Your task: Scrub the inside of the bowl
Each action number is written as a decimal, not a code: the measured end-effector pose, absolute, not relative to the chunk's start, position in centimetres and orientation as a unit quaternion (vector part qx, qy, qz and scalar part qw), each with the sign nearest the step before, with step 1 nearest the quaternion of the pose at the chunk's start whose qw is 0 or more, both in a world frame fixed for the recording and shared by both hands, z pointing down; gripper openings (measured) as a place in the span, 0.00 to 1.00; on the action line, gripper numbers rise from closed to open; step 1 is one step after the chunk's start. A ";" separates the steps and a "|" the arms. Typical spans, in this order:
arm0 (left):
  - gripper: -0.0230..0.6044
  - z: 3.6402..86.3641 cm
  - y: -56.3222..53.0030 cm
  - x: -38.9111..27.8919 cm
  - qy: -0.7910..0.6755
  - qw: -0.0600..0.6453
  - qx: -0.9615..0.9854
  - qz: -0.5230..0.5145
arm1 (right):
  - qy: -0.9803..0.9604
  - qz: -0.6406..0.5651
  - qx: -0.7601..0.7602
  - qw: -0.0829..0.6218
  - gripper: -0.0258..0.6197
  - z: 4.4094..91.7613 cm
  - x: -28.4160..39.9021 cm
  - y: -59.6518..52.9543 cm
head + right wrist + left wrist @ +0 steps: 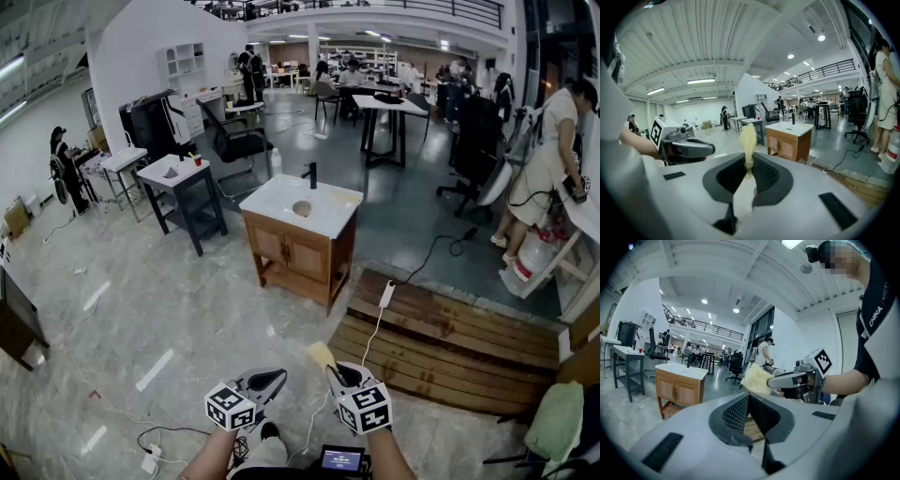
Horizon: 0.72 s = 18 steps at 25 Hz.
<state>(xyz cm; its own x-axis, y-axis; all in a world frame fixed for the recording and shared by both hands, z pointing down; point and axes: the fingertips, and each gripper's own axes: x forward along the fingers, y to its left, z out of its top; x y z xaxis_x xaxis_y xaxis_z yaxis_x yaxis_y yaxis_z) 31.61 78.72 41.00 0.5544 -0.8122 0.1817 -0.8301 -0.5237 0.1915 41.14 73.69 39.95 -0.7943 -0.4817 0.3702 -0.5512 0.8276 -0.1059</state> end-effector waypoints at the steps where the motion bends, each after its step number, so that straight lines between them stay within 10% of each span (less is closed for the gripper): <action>1: 0.04 40.8 78.7 31.6 -0.472 0.128 0.871 0.034 | -0.941 0.105 0.274 0.167 0.10 39.9 41.2 73.8; 18: 0.04 41.7 77.2 30.7 -0.479 0.146 0.865 0.027 | -0.938 0.120 0.274 0.177 0.10 41.2 41.6 73.0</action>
